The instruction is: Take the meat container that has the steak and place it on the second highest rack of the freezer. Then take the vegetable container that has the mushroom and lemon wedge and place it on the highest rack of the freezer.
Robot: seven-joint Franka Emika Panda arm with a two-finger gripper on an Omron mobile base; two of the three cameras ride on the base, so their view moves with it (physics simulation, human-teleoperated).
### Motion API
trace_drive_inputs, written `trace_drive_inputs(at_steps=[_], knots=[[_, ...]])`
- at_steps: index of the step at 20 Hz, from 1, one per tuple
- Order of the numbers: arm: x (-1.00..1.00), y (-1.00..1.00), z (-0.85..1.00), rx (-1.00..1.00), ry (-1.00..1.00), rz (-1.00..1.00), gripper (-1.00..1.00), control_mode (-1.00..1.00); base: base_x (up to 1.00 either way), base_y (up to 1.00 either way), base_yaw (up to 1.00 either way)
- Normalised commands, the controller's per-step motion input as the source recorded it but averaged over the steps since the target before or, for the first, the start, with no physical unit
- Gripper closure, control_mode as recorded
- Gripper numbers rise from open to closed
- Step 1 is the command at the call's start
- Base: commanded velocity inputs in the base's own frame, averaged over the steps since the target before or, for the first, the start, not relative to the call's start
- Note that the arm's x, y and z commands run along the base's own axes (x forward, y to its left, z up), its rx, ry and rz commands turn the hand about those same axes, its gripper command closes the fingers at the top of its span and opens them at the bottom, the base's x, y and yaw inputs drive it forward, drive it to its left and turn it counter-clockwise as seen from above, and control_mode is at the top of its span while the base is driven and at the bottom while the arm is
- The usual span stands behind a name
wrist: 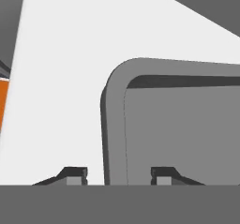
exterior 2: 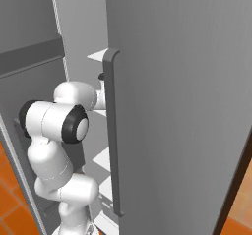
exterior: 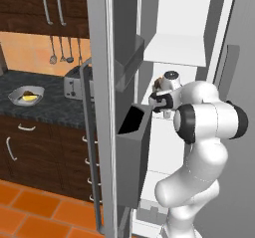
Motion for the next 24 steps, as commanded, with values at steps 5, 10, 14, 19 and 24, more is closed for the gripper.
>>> trace_drive_inputs(at_steps=[5, 10, 14, 19, 24], knots=[[0.0, 0.0, 0.0, 0.0, 0.0, 0.0, -1.0, -1.0, 0.0, 0.0, 0.0], [-0.63, 0.07, 0.26, 0.0, -0.03, -0.08, -1.0, -1.0, 0.0, 0.0, 0.0], [-0.77, 0.03, 0.49, 0.0, 0.0, -0.02, -1.0, -1.0, 0.0, 0.0, 0.0], [-0.79, 0.02, 0.51, 0.0, 0.01, -0.02, -1.0, -1.0, 0.0, 0.0, 0.0], [-0.88, 0.18, 0.38, 0.03, 0.0, -0.11, -1.0, -1.0, 0.0, 0.0, 0.0]])
